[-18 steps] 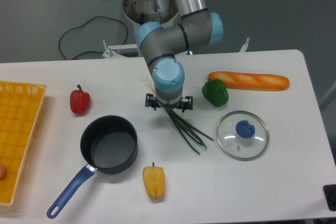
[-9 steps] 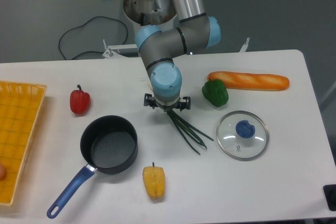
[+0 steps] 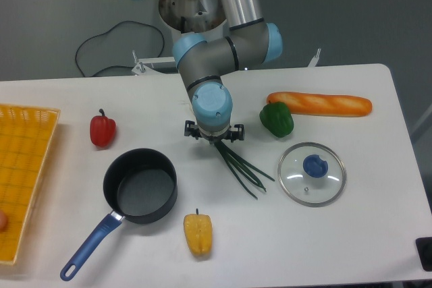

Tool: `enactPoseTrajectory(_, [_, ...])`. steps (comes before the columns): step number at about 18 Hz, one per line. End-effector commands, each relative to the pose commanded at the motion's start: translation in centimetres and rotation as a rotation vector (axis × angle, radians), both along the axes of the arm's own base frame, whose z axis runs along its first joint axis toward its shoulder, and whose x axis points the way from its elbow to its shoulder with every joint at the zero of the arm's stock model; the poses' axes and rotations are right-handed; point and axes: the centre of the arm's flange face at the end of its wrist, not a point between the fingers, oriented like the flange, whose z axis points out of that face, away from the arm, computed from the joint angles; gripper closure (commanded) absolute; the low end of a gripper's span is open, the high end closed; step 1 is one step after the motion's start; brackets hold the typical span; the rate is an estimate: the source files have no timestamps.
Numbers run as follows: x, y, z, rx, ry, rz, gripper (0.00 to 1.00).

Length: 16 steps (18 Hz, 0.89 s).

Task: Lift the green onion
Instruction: 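Lower the gripper onto the green onion stalks and close it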

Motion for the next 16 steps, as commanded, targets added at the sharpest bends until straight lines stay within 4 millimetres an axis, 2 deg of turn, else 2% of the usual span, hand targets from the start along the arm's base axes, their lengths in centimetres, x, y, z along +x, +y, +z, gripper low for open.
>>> enactPoseTrajectory(4, [-0.6, 0.6, 0.0, 0.008, 0.005, -0.003, 0.01])
enactPoseTrajectory(7, [-0.4, 0.5, -0.8, -0.004, -0.007, -0.004, 0.01])
enactPoseTrajectory(16, [-0.2, 0.3, -1.0, -0.033, 0.011, -0.02, 0.01])
